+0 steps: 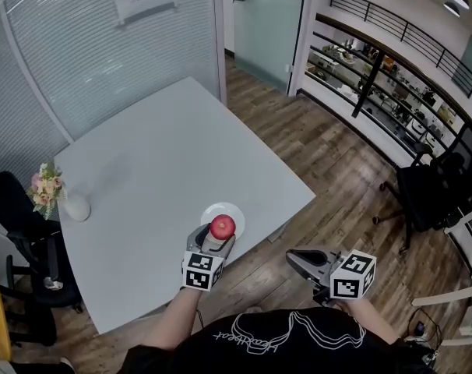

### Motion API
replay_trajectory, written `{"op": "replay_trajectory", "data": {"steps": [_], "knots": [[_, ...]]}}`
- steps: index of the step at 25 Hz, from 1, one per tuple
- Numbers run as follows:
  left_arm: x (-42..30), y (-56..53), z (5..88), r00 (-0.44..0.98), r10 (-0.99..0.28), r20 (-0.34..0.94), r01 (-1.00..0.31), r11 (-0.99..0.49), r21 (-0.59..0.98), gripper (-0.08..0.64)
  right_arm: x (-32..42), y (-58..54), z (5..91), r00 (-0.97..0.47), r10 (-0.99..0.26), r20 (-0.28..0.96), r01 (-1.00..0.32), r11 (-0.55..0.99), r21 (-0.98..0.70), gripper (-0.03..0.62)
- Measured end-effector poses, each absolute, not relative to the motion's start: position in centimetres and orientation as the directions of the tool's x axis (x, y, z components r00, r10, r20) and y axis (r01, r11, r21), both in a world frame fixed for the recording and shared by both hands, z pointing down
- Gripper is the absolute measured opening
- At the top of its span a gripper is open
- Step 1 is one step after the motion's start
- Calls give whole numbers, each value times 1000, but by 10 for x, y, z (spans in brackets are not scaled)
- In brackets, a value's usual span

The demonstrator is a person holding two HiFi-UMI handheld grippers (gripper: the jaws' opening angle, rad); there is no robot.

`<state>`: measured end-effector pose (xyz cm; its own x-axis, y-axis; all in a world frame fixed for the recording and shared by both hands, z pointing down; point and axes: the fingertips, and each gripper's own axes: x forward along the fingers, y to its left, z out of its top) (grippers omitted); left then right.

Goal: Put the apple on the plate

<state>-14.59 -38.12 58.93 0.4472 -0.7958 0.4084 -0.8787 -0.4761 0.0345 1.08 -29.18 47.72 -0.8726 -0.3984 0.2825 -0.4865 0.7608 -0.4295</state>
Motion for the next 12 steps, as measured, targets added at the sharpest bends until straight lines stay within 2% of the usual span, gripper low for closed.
{"op": "replay_trajectory", "data": {"steps": [12], "knots": [[-148,-416,648,384,-770,510,-898,-441,11,316,13,-304,489,-871,-379,314,-487,755,-439,9]]}}
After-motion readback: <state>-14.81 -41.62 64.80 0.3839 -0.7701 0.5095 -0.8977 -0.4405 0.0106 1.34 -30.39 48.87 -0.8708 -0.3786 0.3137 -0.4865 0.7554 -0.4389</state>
